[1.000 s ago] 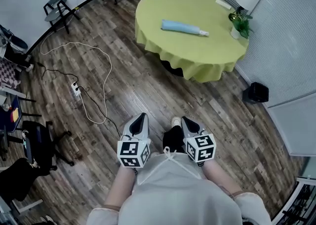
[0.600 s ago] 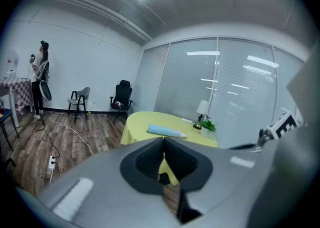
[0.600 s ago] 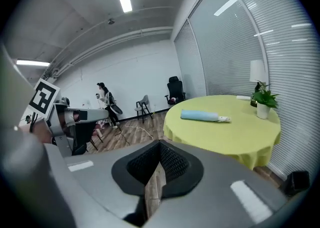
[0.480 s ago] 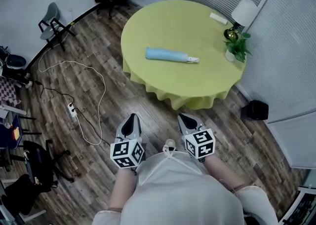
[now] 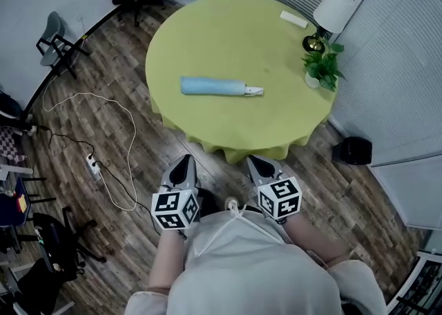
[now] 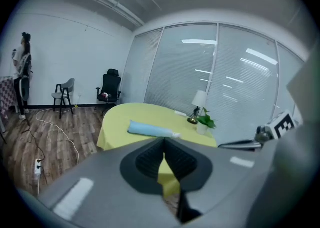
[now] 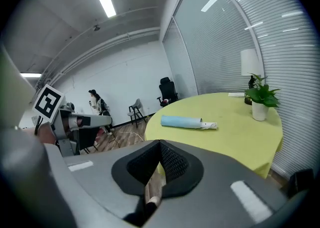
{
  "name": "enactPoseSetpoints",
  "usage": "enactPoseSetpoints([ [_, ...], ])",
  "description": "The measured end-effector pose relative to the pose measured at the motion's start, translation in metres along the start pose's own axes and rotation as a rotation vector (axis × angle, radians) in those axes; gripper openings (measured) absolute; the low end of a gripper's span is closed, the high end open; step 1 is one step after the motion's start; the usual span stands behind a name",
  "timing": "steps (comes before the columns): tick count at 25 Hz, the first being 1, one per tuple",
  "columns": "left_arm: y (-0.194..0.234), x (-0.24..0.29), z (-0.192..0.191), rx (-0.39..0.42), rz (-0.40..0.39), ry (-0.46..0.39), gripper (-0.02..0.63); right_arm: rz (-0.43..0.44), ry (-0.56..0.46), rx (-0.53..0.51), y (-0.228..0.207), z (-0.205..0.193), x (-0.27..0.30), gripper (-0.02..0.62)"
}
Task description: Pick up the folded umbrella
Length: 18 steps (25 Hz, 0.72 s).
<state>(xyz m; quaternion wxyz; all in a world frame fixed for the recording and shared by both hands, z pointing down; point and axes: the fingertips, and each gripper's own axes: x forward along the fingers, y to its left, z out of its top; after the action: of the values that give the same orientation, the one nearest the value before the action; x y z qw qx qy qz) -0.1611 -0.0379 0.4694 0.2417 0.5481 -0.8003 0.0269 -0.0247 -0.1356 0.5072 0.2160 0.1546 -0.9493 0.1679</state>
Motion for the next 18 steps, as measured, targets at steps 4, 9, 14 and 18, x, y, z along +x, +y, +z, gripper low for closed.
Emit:
enactPoseSetpoints([
  [4,0.01,0.039,0.008,0.018,-0.016,0.031,0.006,-0.043,0.006,0.022,-0.025,0.009,0.018,0.0],
  [9,0.018,0.098,0.023,0.094,-0.096,0.09,0.006,-0.13,-0.005,0.078,-0.057,0.028,0.049,0.0],
  [14,0.03,0.16,0.058,0.157,-0.185,0.117,0.006,-0.215,-0.021,0.144,-0.086,0.058,0.088,0.0],
  [18,0.035,0.198,0.085,0.253,-0.298,0.091,0.006,-0.275,-0.032,0.178,-0.095,0.081,0.122,0.0],
])
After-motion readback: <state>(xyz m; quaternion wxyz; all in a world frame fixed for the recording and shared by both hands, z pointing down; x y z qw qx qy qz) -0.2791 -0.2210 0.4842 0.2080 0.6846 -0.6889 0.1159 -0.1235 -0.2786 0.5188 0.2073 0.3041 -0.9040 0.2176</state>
